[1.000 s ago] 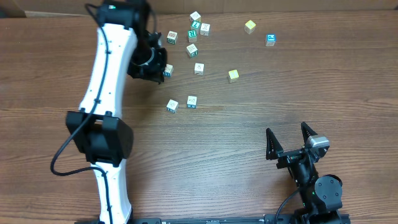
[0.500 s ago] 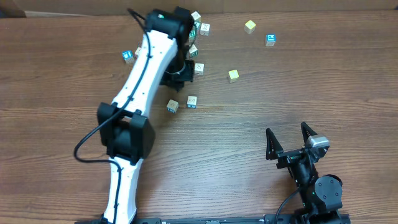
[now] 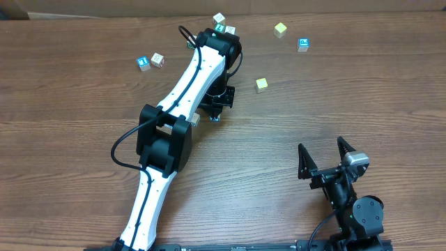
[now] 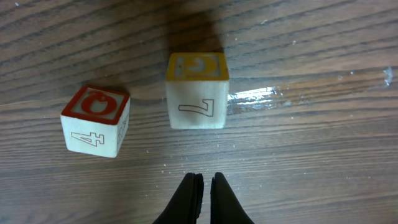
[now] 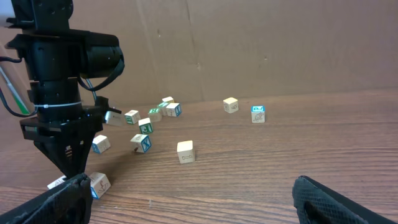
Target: Form a horizontal line
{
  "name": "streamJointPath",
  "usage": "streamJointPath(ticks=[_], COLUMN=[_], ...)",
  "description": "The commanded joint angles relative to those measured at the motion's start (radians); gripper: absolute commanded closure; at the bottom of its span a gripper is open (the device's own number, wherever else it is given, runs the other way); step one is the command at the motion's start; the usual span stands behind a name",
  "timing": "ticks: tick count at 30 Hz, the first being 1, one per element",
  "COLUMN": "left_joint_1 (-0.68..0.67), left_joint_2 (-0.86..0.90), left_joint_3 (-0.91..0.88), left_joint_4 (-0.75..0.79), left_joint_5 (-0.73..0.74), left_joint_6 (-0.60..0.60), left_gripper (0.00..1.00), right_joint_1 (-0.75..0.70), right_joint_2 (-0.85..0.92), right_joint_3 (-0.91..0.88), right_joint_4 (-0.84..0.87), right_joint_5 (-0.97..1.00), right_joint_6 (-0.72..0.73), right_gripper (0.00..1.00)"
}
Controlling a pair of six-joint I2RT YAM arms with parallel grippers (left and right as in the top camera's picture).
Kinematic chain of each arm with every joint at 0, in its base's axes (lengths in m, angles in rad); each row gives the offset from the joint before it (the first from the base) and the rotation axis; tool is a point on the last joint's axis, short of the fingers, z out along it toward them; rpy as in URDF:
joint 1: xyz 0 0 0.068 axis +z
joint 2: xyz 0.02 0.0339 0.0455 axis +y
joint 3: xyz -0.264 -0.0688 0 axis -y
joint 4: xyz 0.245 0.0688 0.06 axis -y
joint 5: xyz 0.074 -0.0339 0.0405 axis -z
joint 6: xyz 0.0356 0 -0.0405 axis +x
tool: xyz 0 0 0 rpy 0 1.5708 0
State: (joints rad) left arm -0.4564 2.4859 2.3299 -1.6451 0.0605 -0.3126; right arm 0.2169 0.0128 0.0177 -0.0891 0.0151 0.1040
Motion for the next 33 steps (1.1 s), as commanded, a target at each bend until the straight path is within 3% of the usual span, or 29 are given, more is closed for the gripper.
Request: streamJointPath(ticks=[1, 17, 22, 33], left_joint_1=[0.002, -0.034, -0.042, -0.034], left_joint_2=[0.012, 0.013, 0.013, 0.012], left_joint_3=[-0.001, -0.024, -0.102, -0.162], left_joint_4=[0.001, 0.000, 0.000, 0.174], left_joint_5=[-0.018, -0.029, -0.076, -0.094], left_joint_6=[-0.030, -0.065, -0.073, -0.073], left_gripper=[0.95, 0.92, 0.86, 0.76], right_joint_1=[0.005, 0.005, 0.005, 0.005], right_joint_2=[-0.010, -0.010, -0.010, -0.010], right_joint_3=[-0.010, -0.010, -0.010, -0.010], right_joint_4=[0.006, 0.006, 0.006, 0.006], right_joint_5=[0.002, 0.002, 0.002, 0.002], right_joint_6=[-0.004, -0.004, -0.004, -0.004], right_gripper=[0.00, 0.00, 0.00, 0.00])
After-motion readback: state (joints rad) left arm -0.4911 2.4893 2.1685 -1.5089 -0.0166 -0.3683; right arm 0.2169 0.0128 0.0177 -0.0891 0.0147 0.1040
